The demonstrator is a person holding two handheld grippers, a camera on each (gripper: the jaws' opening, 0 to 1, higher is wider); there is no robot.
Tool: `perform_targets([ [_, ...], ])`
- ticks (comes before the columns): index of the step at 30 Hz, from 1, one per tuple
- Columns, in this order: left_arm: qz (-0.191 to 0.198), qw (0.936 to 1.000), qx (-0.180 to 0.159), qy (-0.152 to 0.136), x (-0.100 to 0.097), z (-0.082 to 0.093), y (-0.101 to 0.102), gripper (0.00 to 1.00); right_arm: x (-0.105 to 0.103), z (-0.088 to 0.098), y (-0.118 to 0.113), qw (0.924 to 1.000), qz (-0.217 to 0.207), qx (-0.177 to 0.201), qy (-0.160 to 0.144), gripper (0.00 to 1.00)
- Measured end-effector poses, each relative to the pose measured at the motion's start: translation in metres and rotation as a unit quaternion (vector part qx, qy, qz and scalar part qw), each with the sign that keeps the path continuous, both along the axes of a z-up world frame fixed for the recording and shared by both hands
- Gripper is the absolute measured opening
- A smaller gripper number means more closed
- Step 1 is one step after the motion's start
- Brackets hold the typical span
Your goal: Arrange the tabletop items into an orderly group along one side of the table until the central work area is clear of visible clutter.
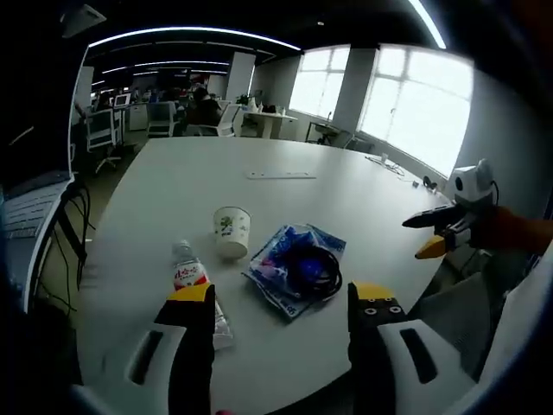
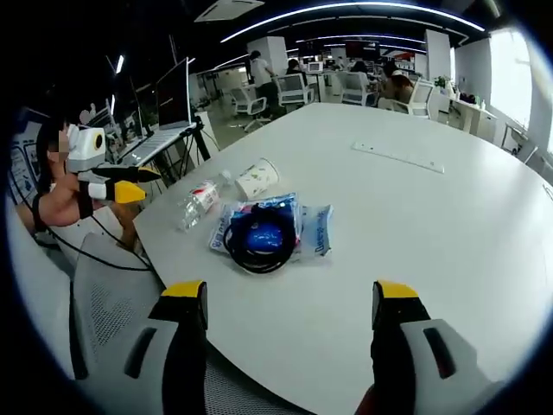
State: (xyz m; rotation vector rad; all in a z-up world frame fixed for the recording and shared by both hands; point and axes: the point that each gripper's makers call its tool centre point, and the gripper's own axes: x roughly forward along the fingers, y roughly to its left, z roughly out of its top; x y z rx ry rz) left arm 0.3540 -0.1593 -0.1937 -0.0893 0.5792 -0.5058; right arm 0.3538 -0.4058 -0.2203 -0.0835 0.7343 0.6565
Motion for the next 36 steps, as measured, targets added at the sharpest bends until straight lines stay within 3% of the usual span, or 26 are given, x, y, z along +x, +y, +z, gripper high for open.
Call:
perform_targets([
  [36,0.008,1.0,-0.004,0.0,0.0013,-0.0001,0.0042,0.62,-0.0006,0.0016,0.0001,1.0,0.0,0.004,-0.001,0.78],
])
